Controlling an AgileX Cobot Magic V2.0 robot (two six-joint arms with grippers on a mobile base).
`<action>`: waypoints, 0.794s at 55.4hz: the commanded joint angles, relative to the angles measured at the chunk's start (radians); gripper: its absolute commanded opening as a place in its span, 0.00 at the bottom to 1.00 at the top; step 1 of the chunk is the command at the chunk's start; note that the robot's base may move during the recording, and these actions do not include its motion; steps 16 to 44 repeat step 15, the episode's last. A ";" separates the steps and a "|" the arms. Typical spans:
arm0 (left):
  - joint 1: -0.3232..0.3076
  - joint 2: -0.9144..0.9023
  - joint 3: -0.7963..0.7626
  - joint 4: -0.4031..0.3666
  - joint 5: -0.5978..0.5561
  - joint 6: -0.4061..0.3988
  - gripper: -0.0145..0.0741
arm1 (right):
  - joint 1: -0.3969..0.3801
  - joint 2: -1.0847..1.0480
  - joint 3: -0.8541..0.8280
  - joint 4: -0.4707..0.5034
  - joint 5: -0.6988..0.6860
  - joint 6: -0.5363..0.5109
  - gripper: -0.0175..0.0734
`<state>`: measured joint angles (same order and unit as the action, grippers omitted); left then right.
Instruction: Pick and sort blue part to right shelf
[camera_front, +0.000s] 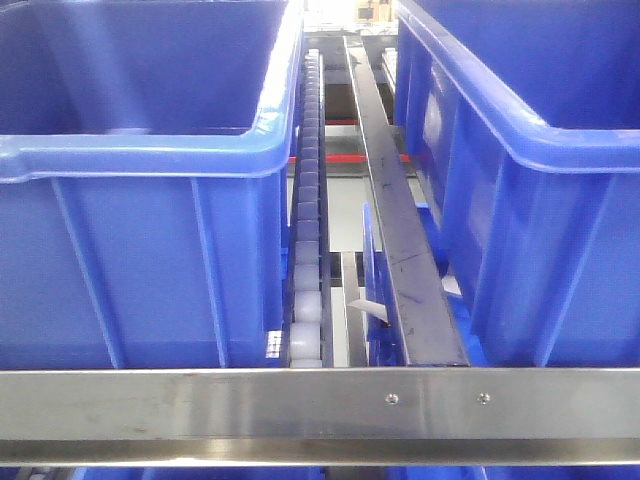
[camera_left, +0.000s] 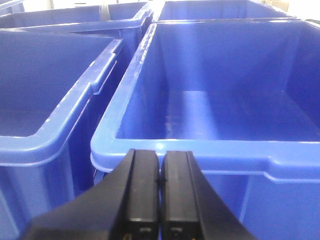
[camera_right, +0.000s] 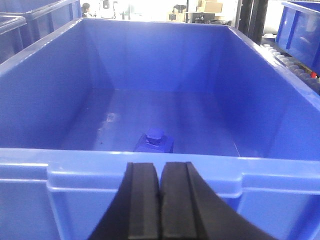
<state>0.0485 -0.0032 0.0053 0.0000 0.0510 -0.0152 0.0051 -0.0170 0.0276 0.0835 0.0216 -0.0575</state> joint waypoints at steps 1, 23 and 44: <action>0.002 -0.024 0.031 -0.008 -0.087 0.003 0.30 | -0.006 -0.012 -0.006 0.004 -0.097 0.001 0.26; 0.002 -0.024 0.031 -0.008 -0.087 0.003 0.30 | -0.006 -0.012 -0.006 0.004 -0.097 0.001 0.26; 0.002 -0.024 0.031 -0.008 -0.087 0.003 0.30 | -0.006 -0.012 -0.006 0.004 -0.097 0.001 0.26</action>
